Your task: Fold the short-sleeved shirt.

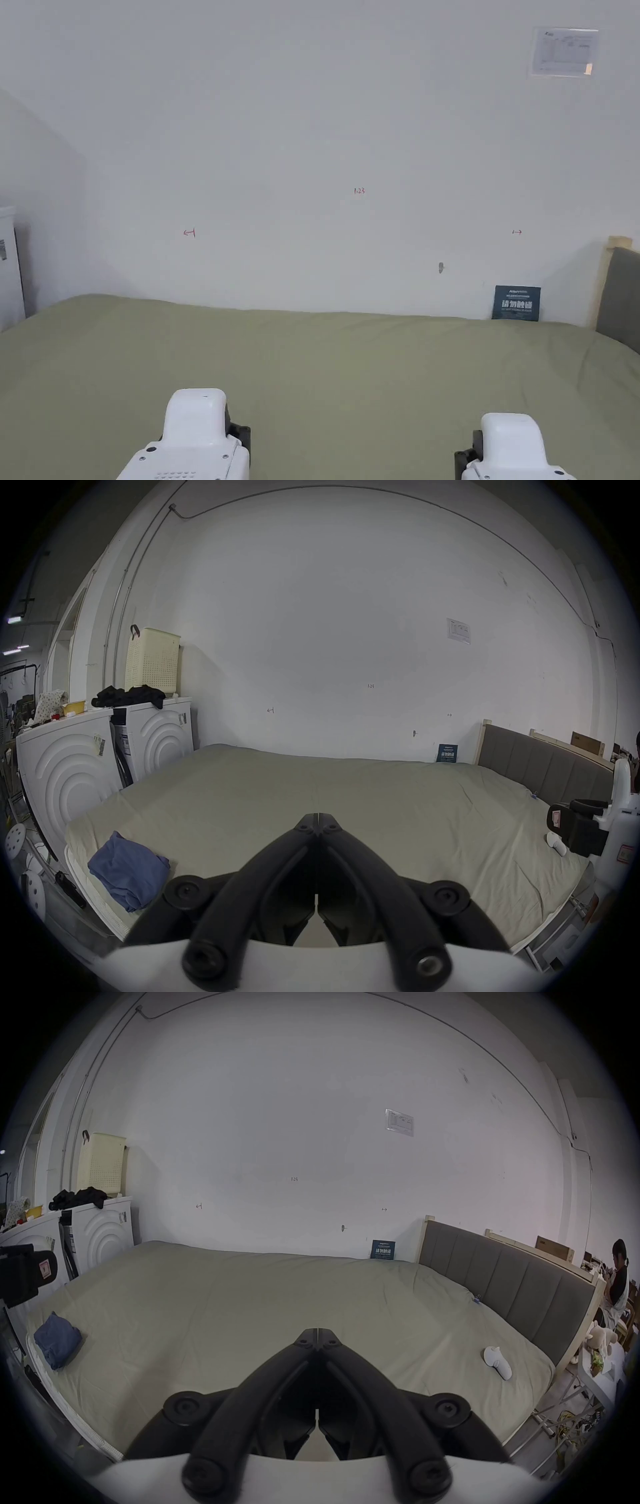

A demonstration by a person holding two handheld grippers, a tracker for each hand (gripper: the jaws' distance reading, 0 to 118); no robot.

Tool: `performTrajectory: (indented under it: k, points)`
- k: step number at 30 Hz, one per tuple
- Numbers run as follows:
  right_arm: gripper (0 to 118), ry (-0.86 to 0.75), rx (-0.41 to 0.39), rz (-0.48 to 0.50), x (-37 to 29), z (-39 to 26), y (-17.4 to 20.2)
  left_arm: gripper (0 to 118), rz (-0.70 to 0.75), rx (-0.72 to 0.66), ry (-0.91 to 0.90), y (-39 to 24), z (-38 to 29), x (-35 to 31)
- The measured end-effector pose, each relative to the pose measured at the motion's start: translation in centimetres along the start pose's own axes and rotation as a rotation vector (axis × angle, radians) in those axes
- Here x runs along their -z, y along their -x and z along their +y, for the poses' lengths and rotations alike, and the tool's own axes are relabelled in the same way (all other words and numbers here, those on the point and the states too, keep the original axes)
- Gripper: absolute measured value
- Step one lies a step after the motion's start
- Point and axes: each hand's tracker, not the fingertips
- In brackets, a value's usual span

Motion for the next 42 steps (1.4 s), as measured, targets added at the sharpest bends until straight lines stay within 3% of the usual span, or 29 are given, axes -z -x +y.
performTrajectory:
  k: [14, 15, 18, 19, 20, 21, 23, 25, 28, 31, 33, 37, 39, 42]
  points:
    - [1, 0.000, 0.008, -0.002, 0.4, -0.1, -0.5, 0, -0.009, 0.004, -0.002, 0.0, 0.1, -0.2]
    - [2, 0.002, 0.008, -0.002, 0.4, -0.1, -0.5, 1, -0.012, 0.003, 0.001, 0.0, 0.1, -0.1]
    - [4, 0.004, 0.013, -0.009, 0.5, -0.2, -0.7, 22, -0.005, 0.019, 0.016, -0.2, 0.2, 0.1]
    - [4, -0.005, 0.010, -0.009, 0.5, -0.2, -0.8, 22, -0.004, 0.027, 0.021, -0.2, 0.3, 0.2]
    - [14, -0.011, 0.006, -0.007, 0.4, -0.1, -0.9, 45, -0.005, 0.035, 0.031, -0.2, 0.4, 0.5]
    - [37, -0.013, -0.010, 0.005, 0.5, 0.0, -1.0, 69, -0.002, 0.038, 0.042, -0.2, 0.5, 0.7]
    - [101, 0.008, -0.045, 0.060, 1.1, 0.2, -1.1, 102, 0.003, 0.034, 0.052, -0.3, 0.7, 0.9]
    - [100, -0.040, -0.016, 0.085, 1.2, 0.2, -1.5, 103, 0.003, 0.029, 0.038, -0.3, 0.9, 0.9]
    - [118, 0.027, 0.108, 0.153, 1.6, 0.9, -1.9, 104, 0.018, 0.019, 0.030, -0.4, 1.7, 0.8]
    - [118, -0.013, 0.179, 0.145, 0.6, 1.1, -1.9, 106, -0.005, -0.003, 0.014, -0.2, 2.3, 0.3]
    - [118, 0.019, 0.153, 0.067, 0.1, 1.6, -1.4, 108, -0.008, -0.008, 0.001, -0.1, 2.6, 0.1]
    - [118, 0.125, 0.169, 0.122, 0.3, 2.9, -1.9, 109, 0.008, -0.010, -0.002, 0.2, 3.0, 0.3]
    - [118, 0.199, 0.150, 0.105, 0.7, 3.6, -1.8, 109, 0.020, -0.018, 0.001, 0.5, 3.1, 0.3]
    - [118, 0.189, 0.075, 0.022, 1.0, 3.6, -0.9, 109, 0.019, -0.037, 0.011, 0.8, 3.1, 0.5]
